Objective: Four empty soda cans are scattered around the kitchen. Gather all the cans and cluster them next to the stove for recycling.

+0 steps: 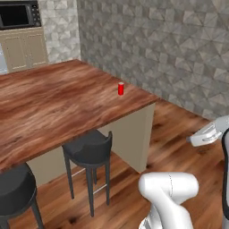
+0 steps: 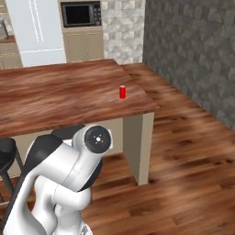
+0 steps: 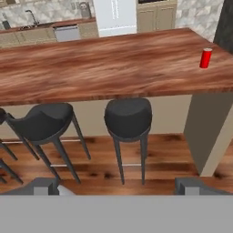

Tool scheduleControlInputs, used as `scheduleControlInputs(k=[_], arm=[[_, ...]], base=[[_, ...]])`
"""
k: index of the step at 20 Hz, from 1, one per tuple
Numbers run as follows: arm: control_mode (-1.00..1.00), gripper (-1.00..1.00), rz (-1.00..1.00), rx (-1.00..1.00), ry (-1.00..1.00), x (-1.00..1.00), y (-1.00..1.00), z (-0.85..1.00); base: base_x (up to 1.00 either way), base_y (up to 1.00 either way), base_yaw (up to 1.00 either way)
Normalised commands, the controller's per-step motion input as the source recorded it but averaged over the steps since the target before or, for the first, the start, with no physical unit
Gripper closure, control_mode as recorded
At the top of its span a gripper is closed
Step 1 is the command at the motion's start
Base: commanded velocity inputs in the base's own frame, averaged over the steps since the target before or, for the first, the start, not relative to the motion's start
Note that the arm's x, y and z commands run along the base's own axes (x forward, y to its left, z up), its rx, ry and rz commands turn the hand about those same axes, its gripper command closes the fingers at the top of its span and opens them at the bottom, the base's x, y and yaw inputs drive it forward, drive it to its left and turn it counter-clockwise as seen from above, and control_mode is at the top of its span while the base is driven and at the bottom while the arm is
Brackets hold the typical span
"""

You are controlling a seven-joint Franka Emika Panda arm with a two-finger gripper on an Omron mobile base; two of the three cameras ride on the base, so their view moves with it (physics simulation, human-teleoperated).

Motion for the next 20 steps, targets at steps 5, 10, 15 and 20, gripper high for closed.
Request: scheduleControlInputs(k=[5,10,15,20], arm=[[1.0,-1.0,0.0,0.0,0.0,0.0,0.0,0.0],[1.0,-1.0,0.0,0.0,0.0,0.0,0.0,0.0],[1.0,-1.0,0.0,0.0,0.0,0.0,0.0,0.0],[1.0,-1.0,0.0,0.0,0.0,0.0,0.0,0.0]], base=[[0.26,-0.55,0.18],[0.23,-0.52,0.15],[0.28,-0.42,0.16],[0.32,-0.34,0.18]])
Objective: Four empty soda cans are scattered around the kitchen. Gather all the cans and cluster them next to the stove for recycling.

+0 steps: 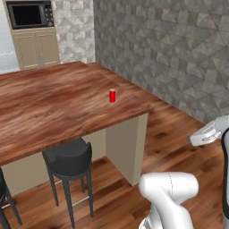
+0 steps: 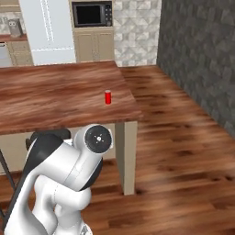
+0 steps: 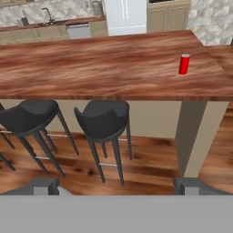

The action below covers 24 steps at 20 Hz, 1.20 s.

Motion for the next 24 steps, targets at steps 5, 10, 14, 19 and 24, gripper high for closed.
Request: scheduleControlInputs(k=[5,10,14,19,24], arm=[[1.0,-1.0,0.0,0.0,0.0,0.0,0.0,0.0],[1.0,-1.0,0.0,0.0,0.0,0.0,0.0,0.0],[1.0,-1.0,0.0,0.0,0.0,0.0,0.0,0.0],[1.0,-1.0,0.0,0.0,0.0,0.0,0.0,0.0],[1.0,-1.0,0.0,0.0,0.0,0.0,0.0,0.0]], base=[[0.36,-0.23,0.21],[0.45,-0.19,0.23],[0.52,-0.21,0.26],[0.53,-0.31,0.25],[0.45,-0.39,0.23]])
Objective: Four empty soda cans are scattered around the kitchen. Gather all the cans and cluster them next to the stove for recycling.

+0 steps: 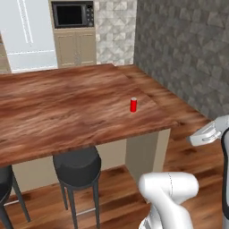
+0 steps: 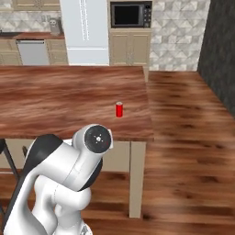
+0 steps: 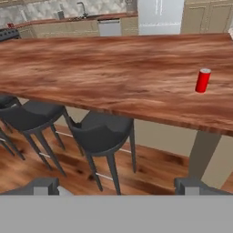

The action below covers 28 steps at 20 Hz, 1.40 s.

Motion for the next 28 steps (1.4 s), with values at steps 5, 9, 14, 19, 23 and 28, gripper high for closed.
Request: scheduleControlInputs(k=[5,9,14,19,23,28], arm=[[1.0,-1.0,0.0,0.0,0.0,0.0,0.0,0.0],[1.0,-1.0,0.0,0.0,0.0,0.0,0.0,0.0],[1.0,-1.0,0.0,0.0,0.0,0.0,0.0,0.0],[1.0,-1.0,0.0,0.0,0.0,0.0,0.0,0.0],[1.0,-1.0,0.0,0.0,0.0,0.0,0.0,0.0],[1.0,-1.0,0.0,0.0,0.0,0.0,0.0,0.0]], base=[[0.39,-0.4,0.21],[0.37,-0.38,0.2],[0.4,-0.27,0.2],[0.44,-0.15,0.22],[0.38,-0.17,0.22],[0.31,-0.21,0.2]])
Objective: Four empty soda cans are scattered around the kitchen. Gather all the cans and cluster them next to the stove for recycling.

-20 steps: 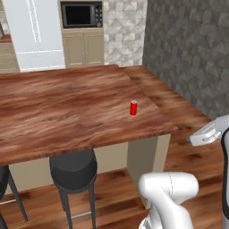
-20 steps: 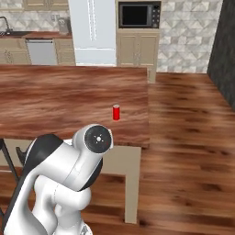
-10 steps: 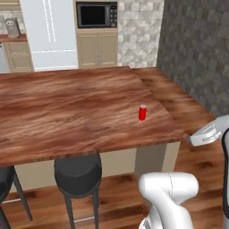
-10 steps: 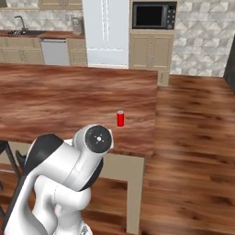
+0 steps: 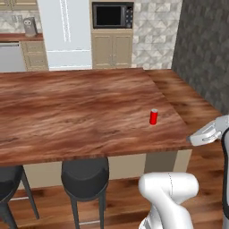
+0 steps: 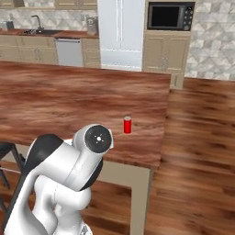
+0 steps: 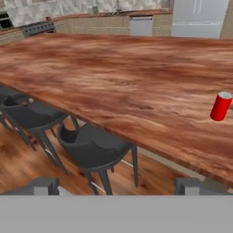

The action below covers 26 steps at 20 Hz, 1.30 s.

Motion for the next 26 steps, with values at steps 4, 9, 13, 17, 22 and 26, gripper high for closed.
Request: scheduleControlInputs(k=[4,9,13,17,22,26], arm=[[1.0,-1.0,0.0,0.0,0.0,0.0,0.0,0.0],[1.0,-1.0,0.0,0.0,0.0,0.0,0.0,0.0],[1.0,-1.0,0.0,0.0,0.0,0.0,0.0,0.0],[1.0,-1.0,0.0,0.0,0.0,0.0,0.0,0.0],[1.0,-1.0,0.0,0.0,0.0,0.0,0.0,0.0],[1.0,-1.0,0.0,0.0,0.0,0.0,0.0,0.0]], base=[[0.28,-0.22,0.19],[0.23,-0.34,0.16],[0.11,-0.52,0.11],[0.01,-0.62,0.05],[0.03,-0.53,0.02],[0.3,-0.24,0.01]])
